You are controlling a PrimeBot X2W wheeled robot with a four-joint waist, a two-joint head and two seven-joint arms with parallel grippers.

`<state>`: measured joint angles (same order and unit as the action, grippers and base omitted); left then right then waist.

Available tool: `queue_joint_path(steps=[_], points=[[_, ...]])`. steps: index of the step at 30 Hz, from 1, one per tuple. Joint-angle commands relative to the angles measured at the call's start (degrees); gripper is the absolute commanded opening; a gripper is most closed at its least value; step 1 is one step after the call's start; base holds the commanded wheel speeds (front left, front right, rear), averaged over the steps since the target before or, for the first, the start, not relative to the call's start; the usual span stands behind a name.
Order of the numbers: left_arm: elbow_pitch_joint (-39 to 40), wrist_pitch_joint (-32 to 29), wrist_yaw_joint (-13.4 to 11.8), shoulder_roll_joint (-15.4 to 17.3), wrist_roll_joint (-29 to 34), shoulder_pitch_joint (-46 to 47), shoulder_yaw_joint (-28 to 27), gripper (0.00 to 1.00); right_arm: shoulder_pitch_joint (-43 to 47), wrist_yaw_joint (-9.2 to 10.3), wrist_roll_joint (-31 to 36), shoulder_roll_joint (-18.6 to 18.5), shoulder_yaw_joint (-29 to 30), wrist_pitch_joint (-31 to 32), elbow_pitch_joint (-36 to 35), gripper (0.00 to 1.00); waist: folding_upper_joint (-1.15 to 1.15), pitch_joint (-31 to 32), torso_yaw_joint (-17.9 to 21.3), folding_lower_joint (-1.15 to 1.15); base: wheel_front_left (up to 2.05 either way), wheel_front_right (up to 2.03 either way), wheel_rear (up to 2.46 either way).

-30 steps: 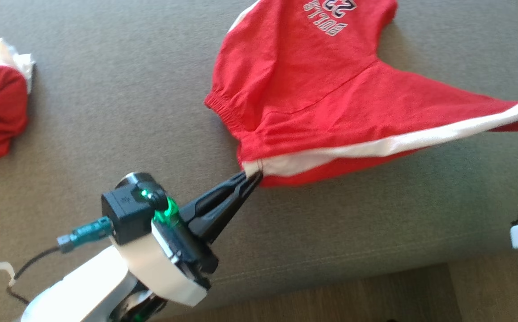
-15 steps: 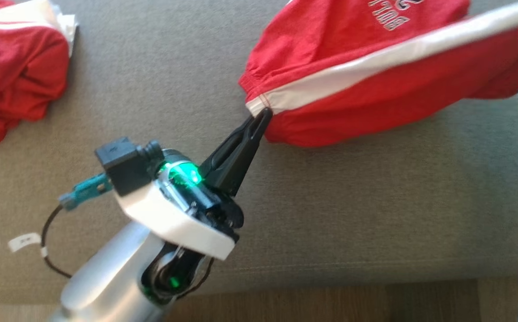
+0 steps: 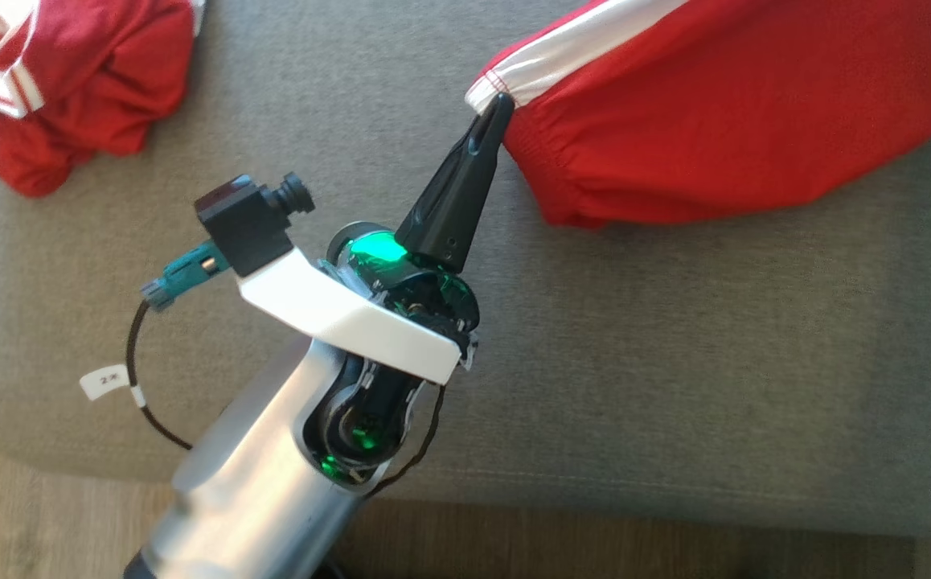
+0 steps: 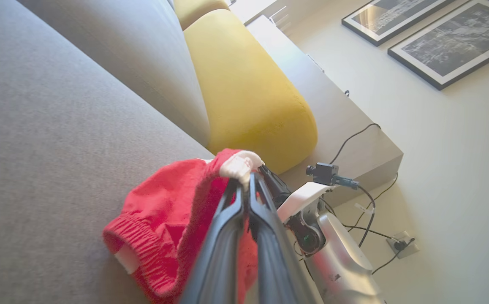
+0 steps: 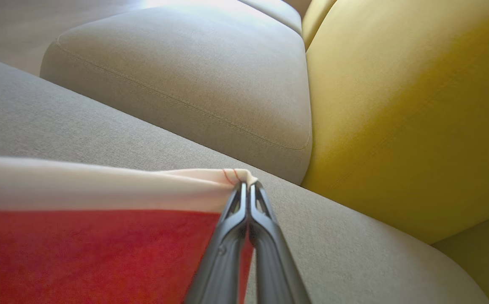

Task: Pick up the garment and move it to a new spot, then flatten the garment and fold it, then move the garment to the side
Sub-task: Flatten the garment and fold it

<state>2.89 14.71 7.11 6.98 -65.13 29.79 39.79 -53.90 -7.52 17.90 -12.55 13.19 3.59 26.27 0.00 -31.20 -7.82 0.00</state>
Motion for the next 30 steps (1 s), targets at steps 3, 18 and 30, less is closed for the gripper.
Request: queue_joint_path(steps=[3, 18, 30], points=[[-0.2, 0.29, 0.37, -0.64, -0.16, 1.68, -2.02, 0.0, -5.98, 0.03, 3.47, -1.58, -2.62, -2.8, 5.18, 0.0, 0.0, -1.65, -2.35, 0.0, 0.0, 0.0, 0.0], [-3.11, 0.29, 0.37, -3.16, 6.35, 2.58, -1.36, 0.49, -14.91, 0.03, 9.78, -1.95, -0.36, -11.42, 23.75, 1.0, 0.0, -2.24, -4.38, 0.0, 0.0, 0.0, 0.0], [-1.1, 0.29, 0.37, -3.3, 20.99, -4.12, -9.97, 1.0, -15.96, 0.03, -4.85, -0.82, -3.69, -10.08, 37.51, 1.0, 0.0, 2.0, -1.77, 0.0, 0.0, 0.0, 0.0]])
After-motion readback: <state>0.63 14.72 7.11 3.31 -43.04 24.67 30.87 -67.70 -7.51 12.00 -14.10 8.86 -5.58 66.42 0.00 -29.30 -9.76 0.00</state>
